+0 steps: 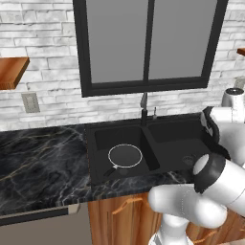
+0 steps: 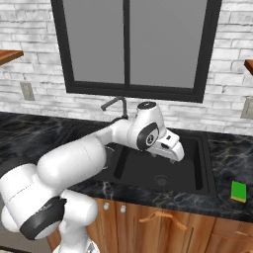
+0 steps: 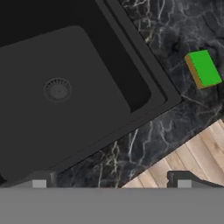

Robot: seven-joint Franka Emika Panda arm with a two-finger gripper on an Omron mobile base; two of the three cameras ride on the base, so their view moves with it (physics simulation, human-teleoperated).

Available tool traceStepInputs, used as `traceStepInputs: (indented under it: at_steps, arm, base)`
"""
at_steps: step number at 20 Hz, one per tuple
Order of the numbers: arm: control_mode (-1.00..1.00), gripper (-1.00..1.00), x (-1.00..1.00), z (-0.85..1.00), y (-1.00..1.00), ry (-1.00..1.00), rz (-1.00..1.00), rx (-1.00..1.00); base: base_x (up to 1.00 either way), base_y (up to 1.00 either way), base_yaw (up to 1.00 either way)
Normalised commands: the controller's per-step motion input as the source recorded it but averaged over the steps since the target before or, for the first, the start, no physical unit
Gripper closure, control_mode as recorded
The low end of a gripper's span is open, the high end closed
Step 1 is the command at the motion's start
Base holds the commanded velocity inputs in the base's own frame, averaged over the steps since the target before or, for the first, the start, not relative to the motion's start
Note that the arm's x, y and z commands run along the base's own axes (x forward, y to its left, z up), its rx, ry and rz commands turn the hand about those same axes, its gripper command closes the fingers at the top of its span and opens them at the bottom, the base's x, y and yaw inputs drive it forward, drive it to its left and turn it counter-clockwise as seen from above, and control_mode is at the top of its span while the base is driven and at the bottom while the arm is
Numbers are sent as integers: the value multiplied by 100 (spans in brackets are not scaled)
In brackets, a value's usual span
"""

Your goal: Pick the pan and sponge and place them into the sink. Then turn on the water.

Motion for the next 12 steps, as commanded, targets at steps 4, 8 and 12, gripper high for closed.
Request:
traceStepInputs:
  at_steps: [4,8,12]
  arm:
    - [-100,-100,0,-7,-94,3,0,-6]
    - [-100,-100,6,-14,-99,6,0,1]
    - [-100,-100,0,-9,-100,0,0,8]
  base:
    - [0,0,0]
    - [0,0,0]
    - [0,0,0]
